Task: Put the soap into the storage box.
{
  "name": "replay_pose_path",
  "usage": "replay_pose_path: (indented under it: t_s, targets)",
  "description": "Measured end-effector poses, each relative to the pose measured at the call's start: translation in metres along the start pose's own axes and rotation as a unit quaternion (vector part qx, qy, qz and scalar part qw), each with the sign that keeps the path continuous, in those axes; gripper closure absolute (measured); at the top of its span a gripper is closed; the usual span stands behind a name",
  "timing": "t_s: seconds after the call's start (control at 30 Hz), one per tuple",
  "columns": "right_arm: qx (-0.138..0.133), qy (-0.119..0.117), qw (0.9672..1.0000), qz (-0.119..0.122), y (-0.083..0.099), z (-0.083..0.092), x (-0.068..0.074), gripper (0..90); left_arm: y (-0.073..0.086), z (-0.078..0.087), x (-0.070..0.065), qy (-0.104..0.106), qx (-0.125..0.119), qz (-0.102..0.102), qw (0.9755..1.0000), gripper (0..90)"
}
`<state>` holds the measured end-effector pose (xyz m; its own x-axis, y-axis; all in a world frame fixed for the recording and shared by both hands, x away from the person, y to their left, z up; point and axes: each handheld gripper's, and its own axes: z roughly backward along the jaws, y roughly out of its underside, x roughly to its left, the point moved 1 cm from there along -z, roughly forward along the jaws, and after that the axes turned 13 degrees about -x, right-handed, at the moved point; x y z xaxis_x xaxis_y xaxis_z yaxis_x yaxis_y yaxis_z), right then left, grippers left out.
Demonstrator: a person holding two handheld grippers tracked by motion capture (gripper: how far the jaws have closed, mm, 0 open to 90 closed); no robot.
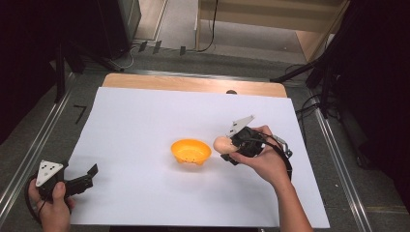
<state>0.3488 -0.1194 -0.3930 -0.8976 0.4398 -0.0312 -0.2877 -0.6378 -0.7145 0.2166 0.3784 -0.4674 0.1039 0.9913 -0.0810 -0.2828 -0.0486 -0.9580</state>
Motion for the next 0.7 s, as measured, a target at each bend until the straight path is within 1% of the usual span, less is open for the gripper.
replay_pose_path:
  t_s: [0.13, 0.23, 0.33, 0.43, 0.53, 0.7]
  targets:
    - [-0.001, -0.016, 0.9997, 0.020, -0.008, -0.007, 0.004, 33.4, 0.000, 0.000, 0.000, -0.001, -0.001, 0.001, 1.0000, 0.0]
    - [0.003, -0.028, 0.9988, 0.040, -0.015, -0.014, 0.007, 33.4, 0.000, 0.000, 0.000, -0.001, -0.001, 0.002, 1.0000, 0.0]
    - [0.003, -0.034, 0.9984, 0.045, -0.018, -0.017, 0.009, 33.4, 0.000, 0.000, 0.000, 0.000, -0.002, 0.001, 1.0000, 0.0]
    - [-0.001, -0.043, 0.9973, 0.059, -0.023, -0.023, 0.010, 33.3, 0.000, 0.000, 0.000, 0.000, -0.002, 0.001, 1.0000, 0.0]
    - [0.003, -0.050, 0.9967, 0.065, -0.028, -0.028, 0.013, 33.3, 0.000, 0.000, 0.000, -0.001, -0.002, 0.001, 1.0000, 0.0]
    - [0.000, -0.063, 0.9945, 0.084, -0.040, -0.038, 0.016, 33.3, 0.000, 0.000, 0.000, 0.000, -0.001, 0.002, 1.0000, 0.0]
